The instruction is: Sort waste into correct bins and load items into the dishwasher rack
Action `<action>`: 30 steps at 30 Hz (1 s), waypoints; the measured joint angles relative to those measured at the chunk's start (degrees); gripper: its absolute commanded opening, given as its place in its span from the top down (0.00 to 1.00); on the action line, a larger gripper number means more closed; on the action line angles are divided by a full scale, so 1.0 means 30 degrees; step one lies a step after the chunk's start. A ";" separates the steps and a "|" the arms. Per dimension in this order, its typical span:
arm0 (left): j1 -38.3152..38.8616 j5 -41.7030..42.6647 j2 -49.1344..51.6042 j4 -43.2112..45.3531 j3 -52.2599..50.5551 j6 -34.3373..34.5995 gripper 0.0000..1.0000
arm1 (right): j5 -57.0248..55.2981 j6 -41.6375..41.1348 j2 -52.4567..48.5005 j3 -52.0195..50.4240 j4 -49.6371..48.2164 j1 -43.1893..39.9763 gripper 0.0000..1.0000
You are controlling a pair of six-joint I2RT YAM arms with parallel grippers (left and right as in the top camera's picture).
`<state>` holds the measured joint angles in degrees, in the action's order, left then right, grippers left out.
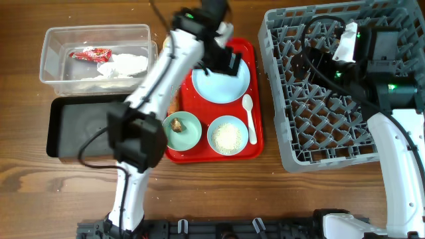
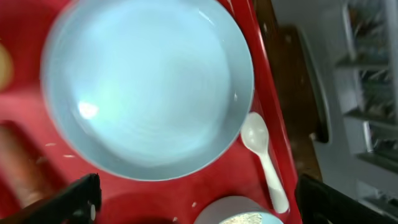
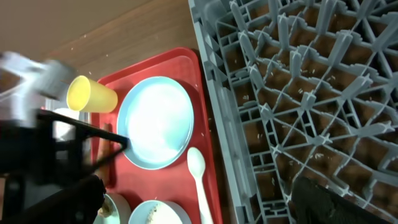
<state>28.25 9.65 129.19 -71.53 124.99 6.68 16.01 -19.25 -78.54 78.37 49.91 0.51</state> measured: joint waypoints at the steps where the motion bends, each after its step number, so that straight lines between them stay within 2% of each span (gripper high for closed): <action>1: 0.0641 -0.0743 0.0393 0.0138 -0.0248 0.0000 0.00 | -0.0007 0.0007 0.0000 0.0000 0.0117 0.0000 0.00; 6: 0.0663 -0.3075 0.0627 0.2193 -0.0386 0.0007 0.00 | -0.0007 0.0000 0.0000 0.0000 0.0153 0.0000 0.00; 14: -0.2382 -0.3847 0.0627 0.2900 -0.0386 0.0000 0.00 | 0.0000 -0.0007 -0.1195 0.0000 0.0138 0.0000 0.00; 17: -0.2725 -0.4160 0.0627 0.3672 -0.0386 -0.0546 0.05 | 0.0000 -0.0007 -0.1268 0.0000 0.0095 0.0000 0.00; 21: -0.2725 -0.5005 0.0634 0.4772 -0.0386 -0.1173 0.22 | 0.0000 -0.0007 -0.1268 0.0000 0.0087 0.0000 0.00; 23: -0.2732 -0.5202 0.0743 0.4947 -0.0386 -0.1450 0.24 | -0.0007 -0.0007 -0.1268 0.0000 0.0087 0.0000 0.00; 25: -0.2732 -0.5282 0.1224 0.4954 -0.0386 -0.1654 0.30 | 0.0000 -0.0007 -0.1268 0.0000 0.0087 0.0000 0.00; 27: -0.2725 -0.5282 0.1989 0.4976 -0.0386 -0.1829 0.48 | -0.0007 -0.0007 -0.1268 0.0000 0.0087 0.0000 0.00; 29: -0.2725 -0.5282 0.2361 0.5078 -0.0386 -0.1996 0.55 | 0.0000 -0.0007 -0.1268 0.0000 0.0087 0.0000 0.00; 30: -0.2725 -0.5282 0.2492 0.5246 -0.0386 -0.1989 0.64 | 0.0000 -0.0007 -0.1268 0.0000 0.0087 0.0000 0.00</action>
<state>20.08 -6.20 136.66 -55.79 123.83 0.71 16.01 -19.27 -82.35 78.37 50.17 0.51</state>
